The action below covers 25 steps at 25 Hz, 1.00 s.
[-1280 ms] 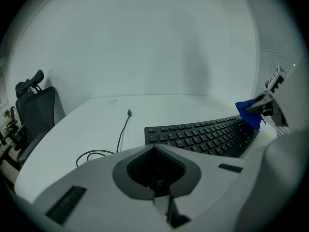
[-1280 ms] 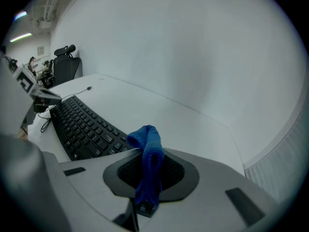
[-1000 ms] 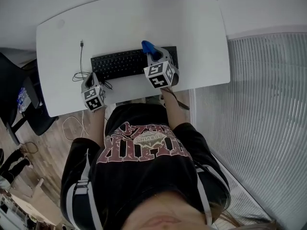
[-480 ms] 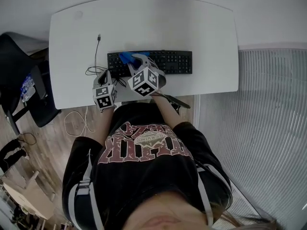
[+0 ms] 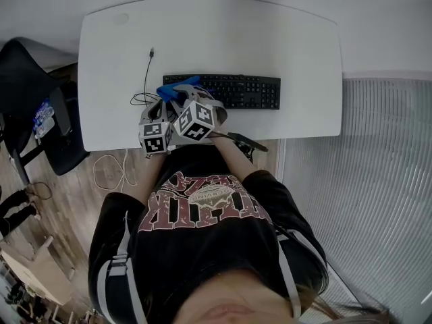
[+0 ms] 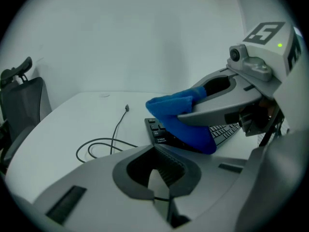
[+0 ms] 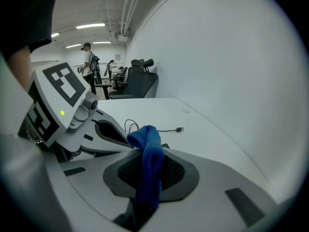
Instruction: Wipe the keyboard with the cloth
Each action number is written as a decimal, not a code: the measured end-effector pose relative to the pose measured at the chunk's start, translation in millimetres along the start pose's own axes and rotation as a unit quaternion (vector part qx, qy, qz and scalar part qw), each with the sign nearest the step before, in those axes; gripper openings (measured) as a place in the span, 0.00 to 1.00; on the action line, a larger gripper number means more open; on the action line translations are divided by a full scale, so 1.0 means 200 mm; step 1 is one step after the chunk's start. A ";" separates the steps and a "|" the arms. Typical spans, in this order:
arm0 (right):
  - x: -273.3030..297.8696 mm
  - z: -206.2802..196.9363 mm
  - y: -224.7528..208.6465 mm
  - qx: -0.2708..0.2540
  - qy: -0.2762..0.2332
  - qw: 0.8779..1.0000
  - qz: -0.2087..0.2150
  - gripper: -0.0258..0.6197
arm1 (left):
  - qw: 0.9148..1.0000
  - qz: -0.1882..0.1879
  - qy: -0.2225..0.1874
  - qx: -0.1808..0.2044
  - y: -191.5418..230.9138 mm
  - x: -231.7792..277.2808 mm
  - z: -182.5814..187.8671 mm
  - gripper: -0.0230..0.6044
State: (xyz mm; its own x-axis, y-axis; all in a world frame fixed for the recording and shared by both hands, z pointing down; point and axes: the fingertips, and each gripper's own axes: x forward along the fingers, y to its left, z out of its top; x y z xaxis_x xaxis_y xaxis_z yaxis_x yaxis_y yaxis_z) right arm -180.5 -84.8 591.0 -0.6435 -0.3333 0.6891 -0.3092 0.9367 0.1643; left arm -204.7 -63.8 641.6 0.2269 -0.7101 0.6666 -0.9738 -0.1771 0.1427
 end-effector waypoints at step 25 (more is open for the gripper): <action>0.11 -0.09 0.11 -0.051 0.047 0.997 0.022 0.14 | 1.000 -0.002 0.002 0.004 -0.01 -0.01 0.00 0.08</action>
State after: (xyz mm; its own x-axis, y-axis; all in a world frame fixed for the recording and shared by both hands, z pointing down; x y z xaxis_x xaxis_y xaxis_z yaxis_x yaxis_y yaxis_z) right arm -189.3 -70.1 622.3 -0.5845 -0.2840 0.7601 -0.2056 0.9580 0.1998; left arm -204.0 -62.9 640.3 0.2299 -0.7071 0.6687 -0.9729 -0.1850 0.1388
